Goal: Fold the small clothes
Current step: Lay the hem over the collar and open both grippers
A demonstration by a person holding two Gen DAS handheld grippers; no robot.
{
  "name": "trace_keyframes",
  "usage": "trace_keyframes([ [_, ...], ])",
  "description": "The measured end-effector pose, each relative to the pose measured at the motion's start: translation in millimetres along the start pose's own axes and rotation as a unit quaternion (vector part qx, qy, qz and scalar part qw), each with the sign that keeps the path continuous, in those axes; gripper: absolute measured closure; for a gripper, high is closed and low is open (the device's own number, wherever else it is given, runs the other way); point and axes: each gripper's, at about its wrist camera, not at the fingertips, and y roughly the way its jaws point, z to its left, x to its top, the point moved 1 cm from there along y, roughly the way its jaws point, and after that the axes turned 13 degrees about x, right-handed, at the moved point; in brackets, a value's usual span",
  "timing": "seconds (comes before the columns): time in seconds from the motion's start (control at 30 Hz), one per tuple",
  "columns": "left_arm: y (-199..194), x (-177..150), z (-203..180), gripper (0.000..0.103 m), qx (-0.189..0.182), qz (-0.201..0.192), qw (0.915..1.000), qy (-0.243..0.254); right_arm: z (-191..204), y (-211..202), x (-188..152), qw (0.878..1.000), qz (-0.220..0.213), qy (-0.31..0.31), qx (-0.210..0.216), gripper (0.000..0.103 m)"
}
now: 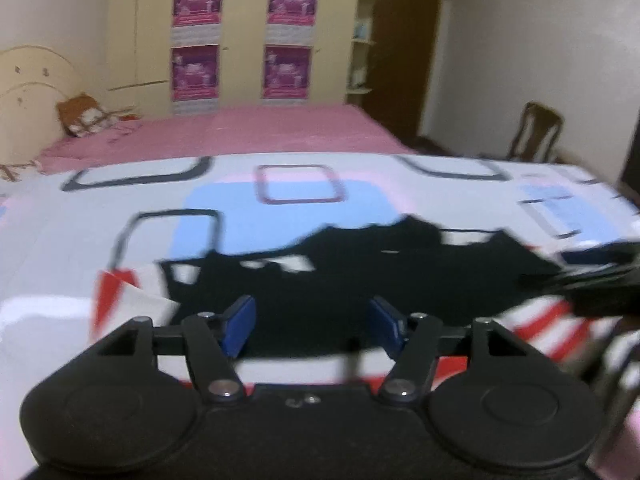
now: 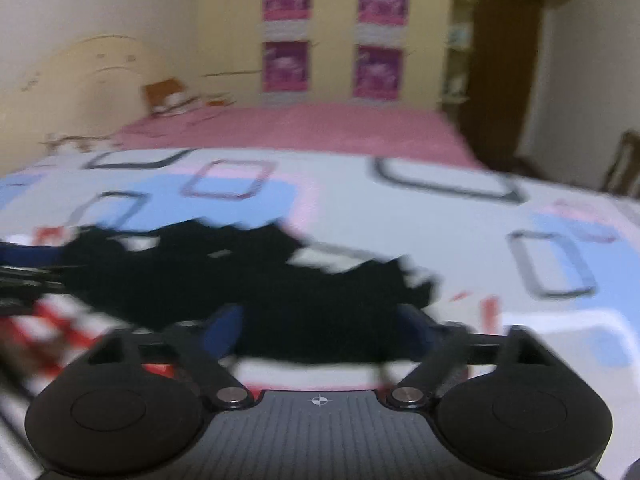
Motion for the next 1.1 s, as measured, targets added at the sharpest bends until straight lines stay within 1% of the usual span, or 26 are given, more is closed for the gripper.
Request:
trace_keyframes([
  [0.03,-5,-4,-7,0.042,-0.01,0.003,1.0,0.001,4,1,-2,1.0,0.01,0.006,0.014,0.055],
  [0.1,-11,-11,-16,0.044,-0.015,0.005,0.9999,-0.005,15,8,-10,0.999,0.033,0.01,0.031,0.055],
  [0.2,-11,-22,-27,0.045,-0.014,0.028,0.9995,-0.011,31,10,-21,0.998,0.042,-0.007,0.042,0.055],
  [0.23,-11,-26,-32,0.051,-0.015,0.032,0.9994,-0.001,37,10,-24,0.998,0.047,-0.014,0.048,0.055],
  [0.3,-10,-32,-34,0.05,-0.004,0.038,0.9992,0.014,43,13,-28,0.997,0.059,-0.036,0.032,0.055],
  [0.37,-11,-34,-29,0.047,-0.001,0.04,0.9991,0.014,40,11,-30,0.997,0.065,-0.037,0.031,0.055],
  [0.4,-12,-34,-25,0.047,0.013,0.039,0.9989,0.024,36,10,-30,0.997,0.066,-0.038,0.018,0.055],
  [0.5,-20,-37,-7,0.045,0.049,0.039,0.9975,0.032,9,-6,-33,0.996,0.057,-0.017,-0.062,0.055],
  [0.53,-21,-40,1,0.04,0.069,0.042,0.9961,0.035,-5,-13,-37,0.994,0.056,0.0,-0.089,0.055],
  [0.57,-21,-43,11,0.035,0.077,0.046,0.9955,0.03,-20,-20,-41,0.994,0.053,0.024,-0.097,0.048],
  [0.6,-22,-43,18,0.034,0.074,0.048,0.9959,0.02,-32,-26,-45,0.994,0.045,0.053,-0.087,0.047],
  [0.63,-23,-44,24,0.034,0.073,0.051,0.9959,0.012,-38,-30,-48,0.994,0.041,0.066,-0.081,0.047],
  [0.7,-25,-45,25,0.034,0.079,0.05,0.9955,0.016,-34,-30,-47,0.994,0.045,0.049,-0.086,0.047],
  [0.73,-27,-44,24,0.037,0.084,0.051,0.9951,0.015,-30,-30,-45,0.994,0.046,0.045,-0.091,0.047],
  [0.77,-32,-43,22,0.043,0.088,0.05,0.9948,0.013,-26,-34,-43,0.994,0.04,0.048,-0.09,0.047],
  [0.8,-36,-41,19,0.044,0.089,0.046,0.9949,0.012,-21,-42,-42,0.995,0.027,0.053,-0.082,0.047],
  [0.87,-49,-41,10,0.044,0.075,0.032,0.9967,0.001,-8,-51,-42,0.997,0.007,0.056,-0.055,0.047],
  [0.93,-61,-45,-7,0.044,0.049,0.017,0.9986,0.002,17,-50,-46,0.999,0.01,0.031,-0.017,0.047],
  [1.0,-64,-54,-27,0.044,0.033,0.02,0.999,0.022,41,-47,-54,1.0,0.014,0.003,0.014,0.047],
  [1.03,-61,-58,-34,0.044,0.027,0.027,0.9989,0.026,50,-43,-59,0.999,0.022,-0.008,0.025,0.05],
  [1.07,-58,-63,-40,0.041,0.024,0.034,0.9986,0.031,59,-37,-64,0.999,0.034,-0.018,0.028,0.057],
  [1.1,-55,-68,-44,0.04,0.028,0.038,0.9981,0.041,65,-32,-69,0.998,0.045,-0.031,0.022,0.057],
])
